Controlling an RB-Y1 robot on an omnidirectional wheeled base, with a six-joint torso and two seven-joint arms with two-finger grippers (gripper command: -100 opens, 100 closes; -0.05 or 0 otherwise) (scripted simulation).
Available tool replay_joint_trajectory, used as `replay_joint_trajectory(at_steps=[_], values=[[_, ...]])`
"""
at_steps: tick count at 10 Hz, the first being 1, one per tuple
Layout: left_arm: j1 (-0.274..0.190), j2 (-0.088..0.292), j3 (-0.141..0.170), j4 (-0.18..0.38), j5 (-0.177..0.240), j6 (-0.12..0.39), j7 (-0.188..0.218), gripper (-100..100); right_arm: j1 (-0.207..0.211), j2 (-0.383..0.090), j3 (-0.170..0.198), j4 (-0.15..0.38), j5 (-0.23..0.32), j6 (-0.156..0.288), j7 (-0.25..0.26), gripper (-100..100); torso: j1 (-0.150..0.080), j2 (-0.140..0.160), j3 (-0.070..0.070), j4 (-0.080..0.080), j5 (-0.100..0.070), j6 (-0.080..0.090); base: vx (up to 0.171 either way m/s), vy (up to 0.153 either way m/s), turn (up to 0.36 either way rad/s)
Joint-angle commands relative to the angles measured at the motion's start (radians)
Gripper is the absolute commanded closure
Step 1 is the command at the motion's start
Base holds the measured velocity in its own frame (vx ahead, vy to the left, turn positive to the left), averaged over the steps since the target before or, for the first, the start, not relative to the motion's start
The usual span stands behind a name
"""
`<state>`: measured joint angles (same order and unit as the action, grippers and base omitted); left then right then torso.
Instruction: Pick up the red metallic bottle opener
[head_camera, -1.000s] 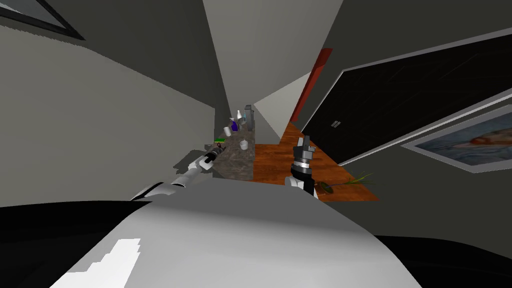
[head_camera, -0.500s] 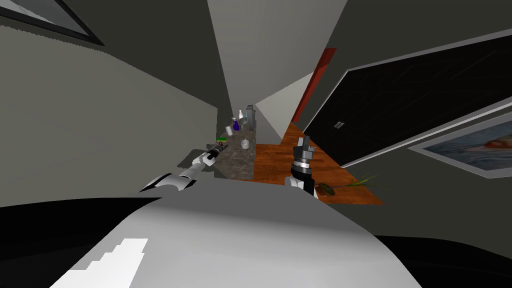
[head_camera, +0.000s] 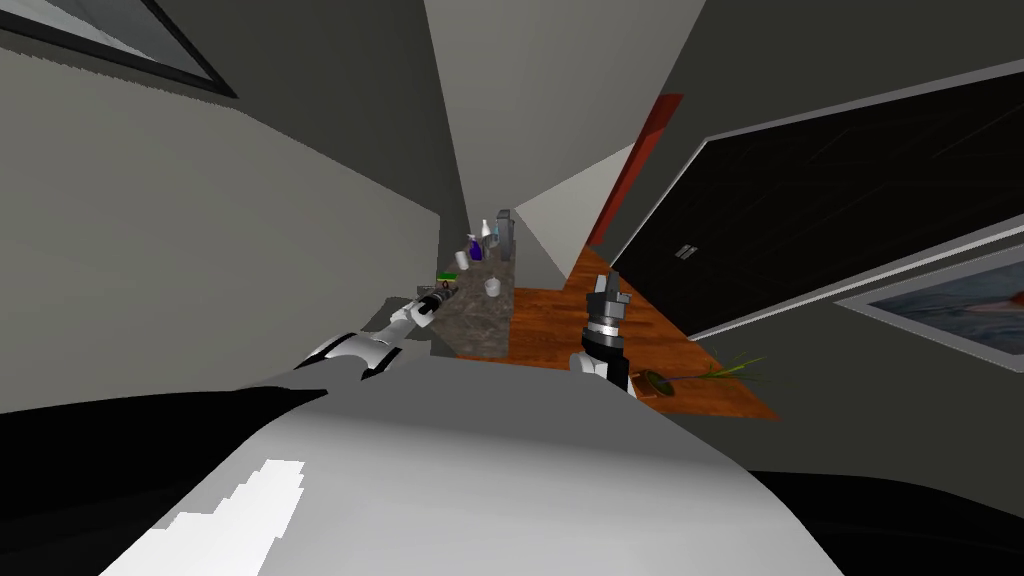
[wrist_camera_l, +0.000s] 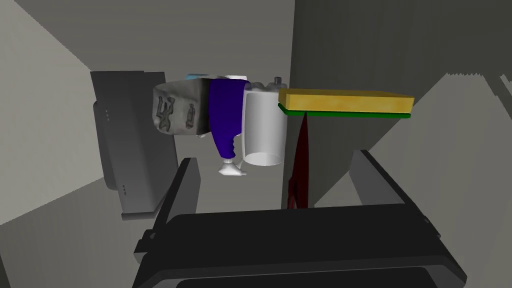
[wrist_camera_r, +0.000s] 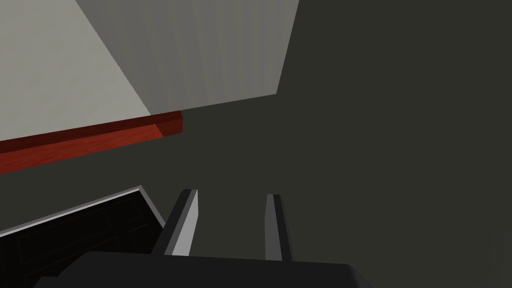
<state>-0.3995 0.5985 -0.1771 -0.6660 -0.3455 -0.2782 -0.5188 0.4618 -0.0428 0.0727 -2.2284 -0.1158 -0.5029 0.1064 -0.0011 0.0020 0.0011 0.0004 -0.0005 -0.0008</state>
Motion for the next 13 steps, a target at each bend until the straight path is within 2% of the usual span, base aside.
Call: replay_joint_trajectory(at_steps=[1, 2, 3, 4, 5, 6, 10, 11, 12, 13], values=[[-0.050, -0.003, -0.012, 0.050, 0.006, -0.017, -0.008, -100, 0.000, 0.000, 0.000, 0.000, 0.000, 0.000, 0.000, 0, 0.000, 0.000, 0.000, 0.000, 0.000, 0.000, -0.034, -0.013, 0.080], [-0.057, -0.003, -0.012, 0.083, 0.006, -0.017, -0.008, -100, 0.000, 0.000, 0.000, 0.000, 0.000, 0.000, 0.000, 0, 0.000, 0.000, 0.000, 0.000, 0.000, 0.000, -0.016, -0.007, -0.011], [-0.111, -0.009, -0.039, 0.137, 0.017, -0.050, -0.024, -100, 0.000, 0.000, 0.000, 0.000, 0.000, 0.000, 0.000, 0, 0.000, 0.000, 0.000, 0.000, 0.000, 0.000, -0.025, 0.000, 0.122], [-0.137, -0.009, -0.039, 0.174, 0.017, -0.050, -0.024, -100, 0.000, 0.000, 0.000, 0.000, 0.000, 0.000, 0.000, 0, 0.001, 0.000, 0.000, 0.000, 0.000, 0.000, -0.025, -0.008, 0.072], [-0.121, -0.008, -0.034, 0.160, 0.015, -0.054, -0.025, -100, 0.000, 0.000, 0.000, 0.000, 0.000, 0.000, 0.000, 0, 0.000, 0.000, 0.000, 0.000, 0.000, 0.000, -0.008, -0.005, 0.000], [-0.125, -0.008, -0.035, 0.163, 0.015, -0.055, -0.024, 100, 0.000, 0.000, 0.000, 0.000, 0.000, 0.000, 0.000, 0, 0.000, -0.001, 0.000, 0.000, 0.000, 0.000, 0.000, 0.000, 0.000], [-0.125, -0.005, -0.038, 0.162, 0.011, -0.056, -0.033, 100, 0.000, 0.000, 0.000, 0.000, 0.000, 0.000, 0.000, 0, 0.004, -0.002, -0.001, -0.001, 0.004, -0.001, 0.000, 0.001, -0.006], [-0.125, -0.005, -0.038, 0.162, 0.011, -0.055, -0.032, 0, 0.000, 0.000, 0.000, 0.000, 0.000, 0.000, 0.000, 0, 0.004, -0.002, -0.001, -0.001, 0.004, -0.001, 0.000, 0.000, 0.000], [-0.075, -0.003, -0.012, 0.112, 0.006, -0.017, -0.008, 100, 0.000, 0.000, 0.000, 0.000, 0.000, 0.000, 0.000, 0, 0.004, -0.002, -0.001, -0.001, 0.004, -0.001, 0.026, 0.006, -0.124], [-0.057, -0.003, -0.012, 0.091, 0.006, -0.017, -0.008, 100, 0.000, 0.000, 0.000, 0.000, 0.000, 0.000, 0.000, 0, 0.005, -0.003, -0.002, -0.001, 0.005, -0.001, 0.032, 0.011, -0.066]])
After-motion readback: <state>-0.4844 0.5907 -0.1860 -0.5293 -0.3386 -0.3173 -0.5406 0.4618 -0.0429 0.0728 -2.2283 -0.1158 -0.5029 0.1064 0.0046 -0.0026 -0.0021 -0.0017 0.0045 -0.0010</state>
